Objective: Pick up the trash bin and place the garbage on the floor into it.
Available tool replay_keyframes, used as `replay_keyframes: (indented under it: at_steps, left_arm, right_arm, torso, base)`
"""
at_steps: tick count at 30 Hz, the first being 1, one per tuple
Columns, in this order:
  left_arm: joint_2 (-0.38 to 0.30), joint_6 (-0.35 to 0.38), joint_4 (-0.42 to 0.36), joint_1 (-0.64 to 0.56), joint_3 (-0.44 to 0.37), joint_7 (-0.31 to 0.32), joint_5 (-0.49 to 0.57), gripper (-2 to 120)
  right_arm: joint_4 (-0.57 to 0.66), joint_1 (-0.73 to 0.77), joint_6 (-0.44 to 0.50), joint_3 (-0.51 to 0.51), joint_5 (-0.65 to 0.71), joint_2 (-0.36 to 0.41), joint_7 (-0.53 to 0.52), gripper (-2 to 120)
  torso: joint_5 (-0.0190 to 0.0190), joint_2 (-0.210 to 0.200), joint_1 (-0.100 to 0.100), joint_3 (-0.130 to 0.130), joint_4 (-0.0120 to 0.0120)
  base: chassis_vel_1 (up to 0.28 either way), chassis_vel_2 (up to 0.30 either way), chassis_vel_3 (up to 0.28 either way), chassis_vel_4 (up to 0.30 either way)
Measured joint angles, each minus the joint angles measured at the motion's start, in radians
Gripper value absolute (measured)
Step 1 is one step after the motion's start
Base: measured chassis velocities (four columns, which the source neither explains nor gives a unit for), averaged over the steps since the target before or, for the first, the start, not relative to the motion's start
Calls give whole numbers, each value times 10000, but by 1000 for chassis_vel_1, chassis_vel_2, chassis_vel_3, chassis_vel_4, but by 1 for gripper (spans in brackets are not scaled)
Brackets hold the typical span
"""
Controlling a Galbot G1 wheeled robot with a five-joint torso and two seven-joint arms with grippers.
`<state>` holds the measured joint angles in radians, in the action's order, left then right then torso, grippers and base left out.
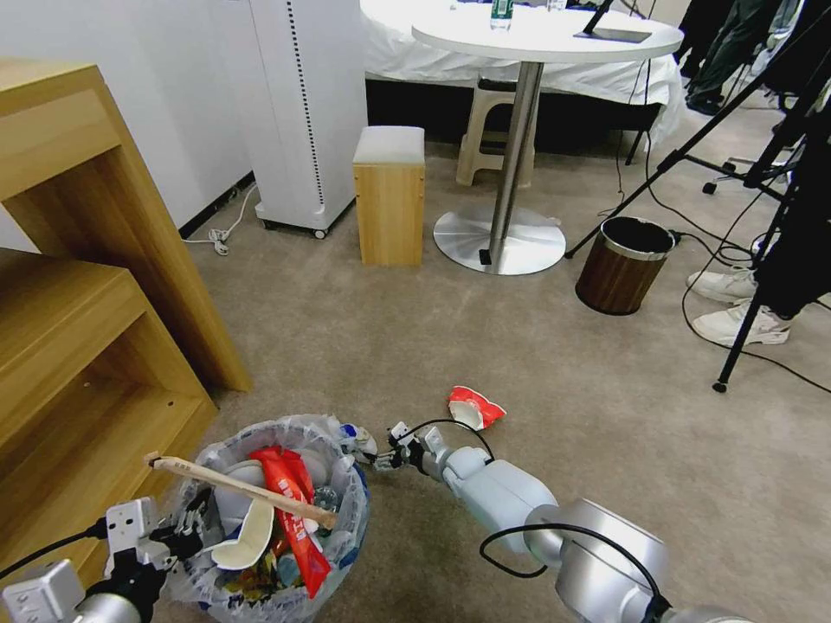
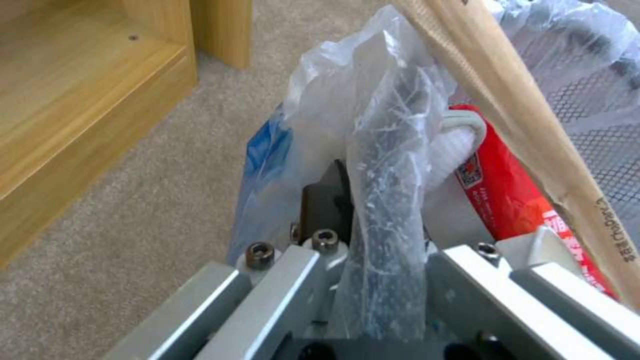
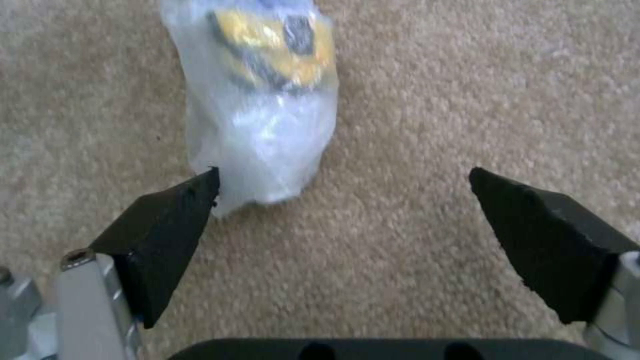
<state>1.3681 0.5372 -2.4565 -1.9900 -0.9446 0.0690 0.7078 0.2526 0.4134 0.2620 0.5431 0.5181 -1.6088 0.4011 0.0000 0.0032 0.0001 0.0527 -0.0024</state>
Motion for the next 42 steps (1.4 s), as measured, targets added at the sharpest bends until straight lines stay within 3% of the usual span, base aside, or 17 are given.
replay_keyframes:
  at_steps: [22, 25, 27, 31, 38, 42]
  left_arm:
    - [77, -121, 43, 41, 15, -25, -33, 1]
    - [124, -129, 35, 48, 39, -40, -62, 1]
    - [166, -132, 35, 73, 73, -48, -83, 1]
    - [214, -154, 27, 48, 95, -76, -141, 1]
    - [257, -218, 4, 31, 89, -106, -156, 1]
    - [281, -271, 4, 33, 82, -131, -167, 1]
  right_arm:
    - [76, -155, 482, 413, -316, 5, 513, 99]
    - [-5, -289, 413, 316, -357, 7, 414, 92]
    - [-45, -351, 336, 230, -383, 5, 354, 82]
    - [-65, -354, 348, 207, -462, 9, 341, 88]
    - [170, -186, 495, 507, -500, 8, 359, 65]
    - [304, -43, 716, 842, -575, 8, 365, 61]
  torso:
    - [0, 0, 0, 0, 1]
    - [-1, 0, -1, -1, 0]
    - [0, 0, 0, 0, 2]
    - [0, 0, -1, 0, 0]
    - [0, 0, 0, 0, 1]
    - [0, 0, 0, 0, 1]
  base:
    - [0, 0, 0, 0]
    - [0, 0, 0, 0]
    - [0, 0, 0, 0]
    - [0, 0, 0, 0]
    - [0, 0, 0, 0]
    - [0, 0, 0, 0]
